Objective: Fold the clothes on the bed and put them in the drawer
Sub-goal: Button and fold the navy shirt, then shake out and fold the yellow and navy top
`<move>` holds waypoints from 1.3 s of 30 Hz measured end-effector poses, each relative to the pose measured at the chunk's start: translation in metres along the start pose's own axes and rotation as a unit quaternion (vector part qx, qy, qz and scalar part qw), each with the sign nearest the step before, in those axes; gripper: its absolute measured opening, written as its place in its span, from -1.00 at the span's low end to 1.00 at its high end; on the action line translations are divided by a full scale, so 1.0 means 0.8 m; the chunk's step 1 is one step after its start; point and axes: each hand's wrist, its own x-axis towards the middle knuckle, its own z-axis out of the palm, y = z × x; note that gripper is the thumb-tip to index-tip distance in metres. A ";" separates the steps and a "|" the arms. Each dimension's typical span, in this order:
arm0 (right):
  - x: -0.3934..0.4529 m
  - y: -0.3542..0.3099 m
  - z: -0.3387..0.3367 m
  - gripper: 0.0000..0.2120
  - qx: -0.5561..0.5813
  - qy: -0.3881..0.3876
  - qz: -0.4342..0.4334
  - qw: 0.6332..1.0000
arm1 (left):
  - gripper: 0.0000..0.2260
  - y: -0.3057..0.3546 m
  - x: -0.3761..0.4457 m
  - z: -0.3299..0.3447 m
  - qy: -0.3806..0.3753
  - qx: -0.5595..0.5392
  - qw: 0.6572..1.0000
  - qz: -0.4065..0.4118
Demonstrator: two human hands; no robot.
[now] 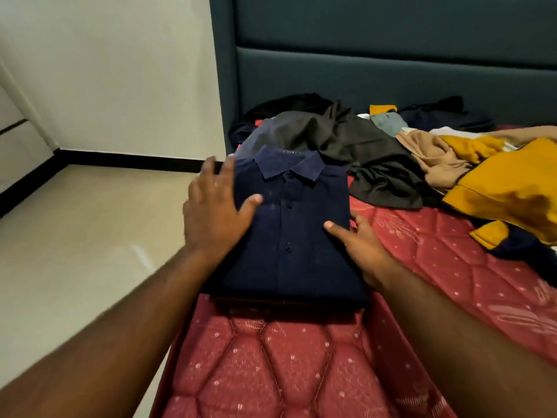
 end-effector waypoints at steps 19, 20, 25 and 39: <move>-0.041 -0.020 -0.412 -0.52 -0.699 0.124 -0.051 0.702 | -0.42 0.364 -0.096 0.252 -0.378 -0.124 0.881 0.257; -0.038 -0.014 -0.439 -0.45 -0.676 0.154 -0.025 0.720 | -0.41 0.382 -0.102 0.276 -0.383 -0.128 0.882 0.243; -0.019 0.008 -0.517 -0.49 -0.670 0.281 -0.001 0.687 | -0.32 0.405 -0.147 0.337 -0.316 -0.007 0.927 0.203; -0.326 0.031 -0.238 -0.71 -0.535 -0.161 0.119 0.820 | -0.56 0.256 -0.305 0.098 -0.345 -0.106 0.885 0.294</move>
